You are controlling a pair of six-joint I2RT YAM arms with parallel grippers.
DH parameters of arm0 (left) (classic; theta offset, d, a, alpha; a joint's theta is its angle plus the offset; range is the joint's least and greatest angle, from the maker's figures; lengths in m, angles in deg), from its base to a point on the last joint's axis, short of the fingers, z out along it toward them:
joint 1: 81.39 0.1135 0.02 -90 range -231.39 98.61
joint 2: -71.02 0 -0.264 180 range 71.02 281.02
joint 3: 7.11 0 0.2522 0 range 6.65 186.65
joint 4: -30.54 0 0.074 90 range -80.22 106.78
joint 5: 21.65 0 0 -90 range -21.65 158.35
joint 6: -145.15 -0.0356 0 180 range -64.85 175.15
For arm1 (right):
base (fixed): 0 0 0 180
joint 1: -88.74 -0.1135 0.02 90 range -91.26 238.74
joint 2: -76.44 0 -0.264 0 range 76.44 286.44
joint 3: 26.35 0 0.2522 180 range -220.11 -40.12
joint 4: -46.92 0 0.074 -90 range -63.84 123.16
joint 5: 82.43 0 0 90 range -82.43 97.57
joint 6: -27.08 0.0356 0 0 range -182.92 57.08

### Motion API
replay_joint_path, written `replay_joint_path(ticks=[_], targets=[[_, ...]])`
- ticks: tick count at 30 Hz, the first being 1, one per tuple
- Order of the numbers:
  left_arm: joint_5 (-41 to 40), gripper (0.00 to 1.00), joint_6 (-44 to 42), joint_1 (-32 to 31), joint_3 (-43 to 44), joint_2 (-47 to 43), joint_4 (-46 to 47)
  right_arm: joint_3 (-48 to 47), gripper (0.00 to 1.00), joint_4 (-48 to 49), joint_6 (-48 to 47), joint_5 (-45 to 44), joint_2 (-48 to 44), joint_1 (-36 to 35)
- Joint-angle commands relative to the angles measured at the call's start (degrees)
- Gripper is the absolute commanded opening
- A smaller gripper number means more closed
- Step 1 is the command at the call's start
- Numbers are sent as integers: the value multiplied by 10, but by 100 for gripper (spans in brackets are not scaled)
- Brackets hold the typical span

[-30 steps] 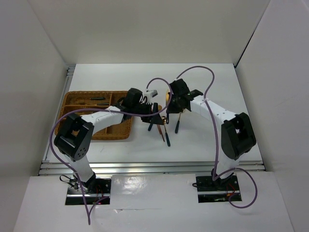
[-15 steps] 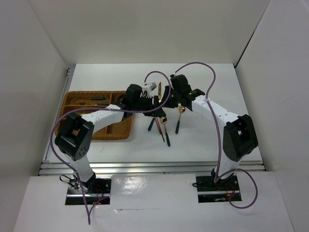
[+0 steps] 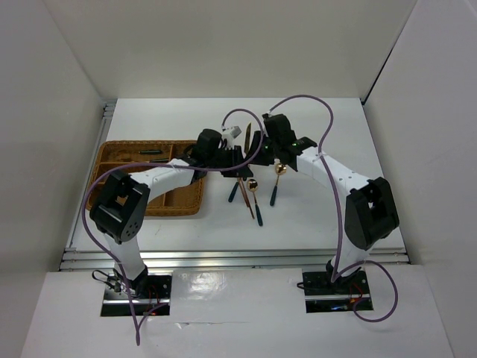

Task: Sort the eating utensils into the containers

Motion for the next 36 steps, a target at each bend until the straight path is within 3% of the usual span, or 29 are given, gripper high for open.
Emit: replay_joint_path(ticks=[1, 4, 14, 21, 27, 32, 36], targets=[[12, 20, 8, 3, 20, 7, 20, -17, 30, 22, 1, -2, -23, -5], [34, 20, 35, 29, -3, -7, 39, -29, 46, 8, 1, -16, -17, -5], [3, 20, 54, 116, -65, -82, 24, -35, 56, 20, -17, -8, -82, 29], [-188, 20, 172, 209, -187, -239, -6, -7, 57, 29, -23, 4, -76, 42], [-380, 24, 298, 232, -319, -380, 0, 6, 57, 23, -30, 16, -54, 59], [-501, 26, 360, 237, -334, -410, -33, 12, 57, 23, -41, 40, -28, 78], [-512, 26, 410, 258, -314, -382, -59, 17, 57, 23, -46, 53, -16, 84]])
